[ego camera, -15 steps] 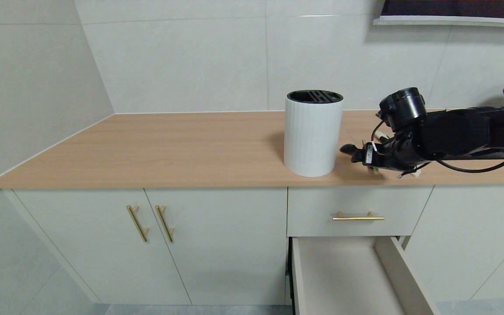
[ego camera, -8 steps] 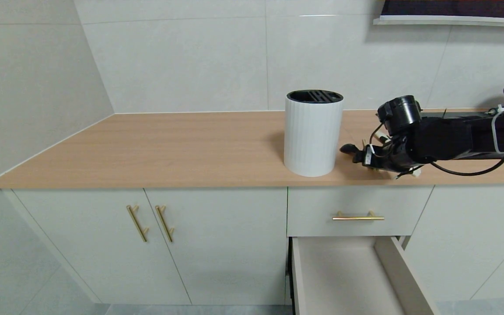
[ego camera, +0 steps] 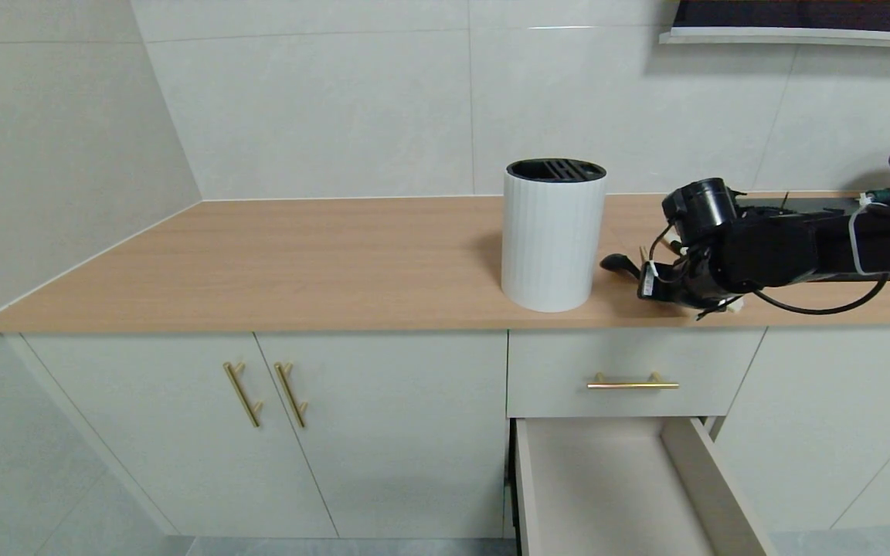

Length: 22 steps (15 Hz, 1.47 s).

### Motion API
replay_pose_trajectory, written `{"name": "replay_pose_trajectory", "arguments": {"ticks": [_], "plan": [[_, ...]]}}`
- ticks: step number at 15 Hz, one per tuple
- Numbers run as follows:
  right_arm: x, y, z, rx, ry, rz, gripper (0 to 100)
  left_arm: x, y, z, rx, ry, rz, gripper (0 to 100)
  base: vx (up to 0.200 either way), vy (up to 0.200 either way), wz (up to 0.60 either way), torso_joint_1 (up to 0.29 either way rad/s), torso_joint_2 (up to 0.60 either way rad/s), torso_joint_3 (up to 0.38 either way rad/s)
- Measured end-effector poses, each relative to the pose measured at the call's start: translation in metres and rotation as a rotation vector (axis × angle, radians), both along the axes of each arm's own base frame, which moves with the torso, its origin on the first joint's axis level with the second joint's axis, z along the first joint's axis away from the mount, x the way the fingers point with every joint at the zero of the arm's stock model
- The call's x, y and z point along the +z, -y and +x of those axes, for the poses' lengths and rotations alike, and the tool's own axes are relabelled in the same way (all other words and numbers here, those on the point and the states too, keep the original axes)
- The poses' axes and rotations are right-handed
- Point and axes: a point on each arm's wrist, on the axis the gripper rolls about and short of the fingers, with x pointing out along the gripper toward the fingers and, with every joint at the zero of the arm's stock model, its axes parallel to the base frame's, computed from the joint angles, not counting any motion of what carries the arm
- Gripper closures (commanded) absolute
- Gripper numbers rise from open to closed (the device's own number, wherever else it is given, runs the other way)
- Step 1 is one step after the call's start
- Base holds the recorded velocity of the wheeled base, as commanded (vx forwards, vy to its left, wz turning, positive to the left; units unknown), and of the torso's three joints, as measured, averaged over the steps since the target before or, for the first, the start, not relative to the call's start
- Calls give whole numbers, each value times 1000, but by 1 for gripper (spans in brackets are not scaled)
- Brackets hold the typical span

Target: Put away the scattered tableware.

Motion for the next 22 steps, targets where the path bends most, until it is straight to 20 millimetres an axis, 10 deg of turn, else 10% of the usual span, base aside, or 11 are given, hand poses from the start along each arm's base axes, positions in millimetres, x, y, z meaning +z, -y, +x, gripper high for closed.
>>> {"name": "replay_pose_trajectory", "arguments": {"ticks": [12,22], "plan": [[23,6,-21,-4,27,8,100,0,0,0,0,0,0,0,0,0,0,0,0,0],[99,50,-208,267,-206,100,100,0,0,0,0,0,0,0,0,0,0,0,0,0]]}}
